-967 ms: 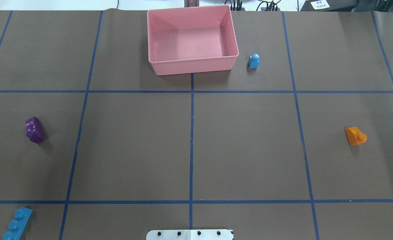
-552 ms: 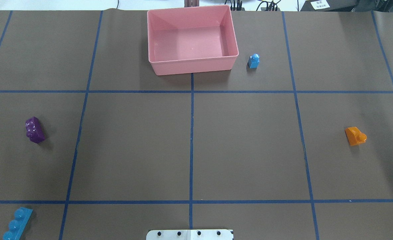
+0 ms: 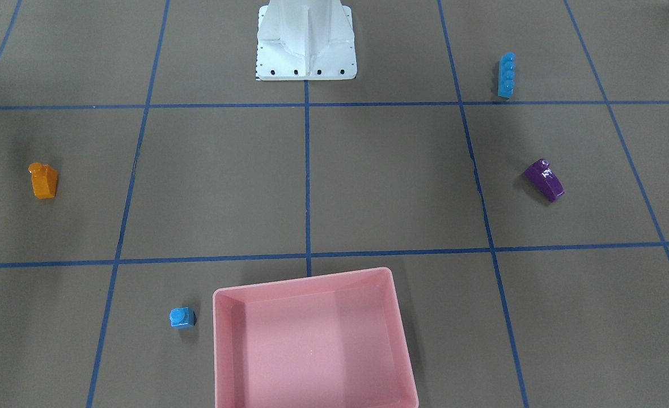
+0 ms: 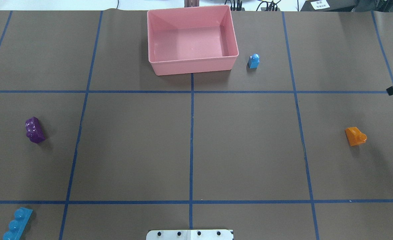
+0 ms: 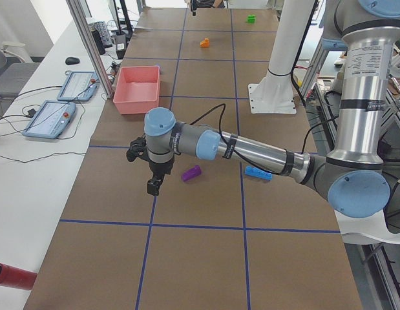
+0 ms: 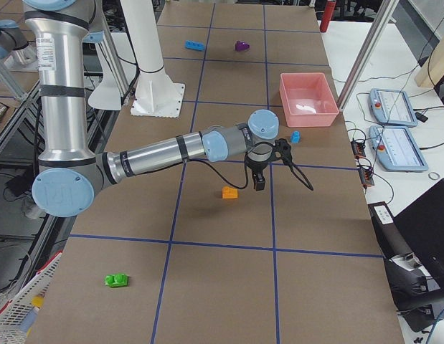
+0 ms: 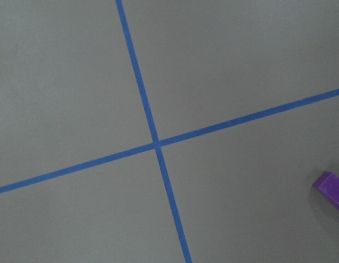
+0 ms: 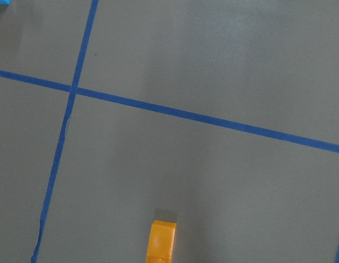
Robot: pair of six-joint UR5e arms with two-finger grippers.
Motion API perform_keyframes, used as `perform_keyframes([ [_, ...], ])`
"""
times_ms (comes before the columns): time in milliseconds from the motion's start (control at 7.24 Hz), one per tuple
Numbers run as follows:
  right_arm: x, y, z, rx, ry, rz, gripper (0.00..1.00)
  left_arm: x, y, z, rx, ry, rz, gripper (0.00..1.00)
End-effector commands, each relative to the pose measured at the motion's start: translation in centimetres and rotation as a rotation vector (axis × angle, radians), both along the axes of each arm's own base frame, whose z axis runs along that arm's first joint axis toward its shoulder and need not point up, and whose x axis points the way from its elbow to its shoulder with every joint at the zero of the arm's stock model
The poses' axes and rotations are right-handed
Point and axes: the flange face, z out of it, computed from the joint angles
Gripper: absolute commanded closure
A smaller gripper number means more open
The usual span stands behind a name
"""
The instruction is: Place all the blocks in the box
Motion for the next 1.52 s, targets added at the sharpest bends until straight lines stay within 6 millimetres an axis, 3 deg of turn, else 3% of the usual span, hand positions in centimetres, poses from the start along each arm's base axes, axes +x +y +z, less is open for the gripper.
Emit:
perform_keyframes([
  [0,-8.9,1.9,-0.4,-0.016,0.054,0.025,0.0,1.2,-0.3,-0.6,-0.021,0.022,-0.057,0.0],
  [276,-12.0,4.4,3.4,-0.047,0.074,-0.028,0.0,1.4,-0.7,-1.1,-0.013,0.024,-0.055,0.0],
  [552,-13.1,4.8,6.9,-0.098,0.11,-0.06,0.0,1.5,-1.0,-1.3,-0.014,0.026,-0.062,0.0],
  [829,-14.4,5.2,8.2,-0.122,0.122,-0.089,0.01,1.5,-1.2,-1.6,-0.009,0.027,-0.062,0.0],
  [967,-15.2,5.1,8.9,-0.137,0.126,-0.103,0.08,1.5,-1.3,-1.7,-0.008,0.027,-0.062,0.0],
  [1105,-15.7,5.2,9.5,-0.147,0.133,-0.113,0.4,1.5,-1.4,-1.7,-0.008,0.027,-0.062,0.0],
  [1243,-15.7,5.3,9.7,-0.15,0.134,-0.111,0.81,1.6,-1.5,-1.8,-0.007,0.028,-0.062,0.0],
  [1381,-15.2,5.6,9.4,-0.151,0.131,-0.105,1.0,3.4,-1.3,-1.7,-0.045,0.035,-0.066,0.0],
])
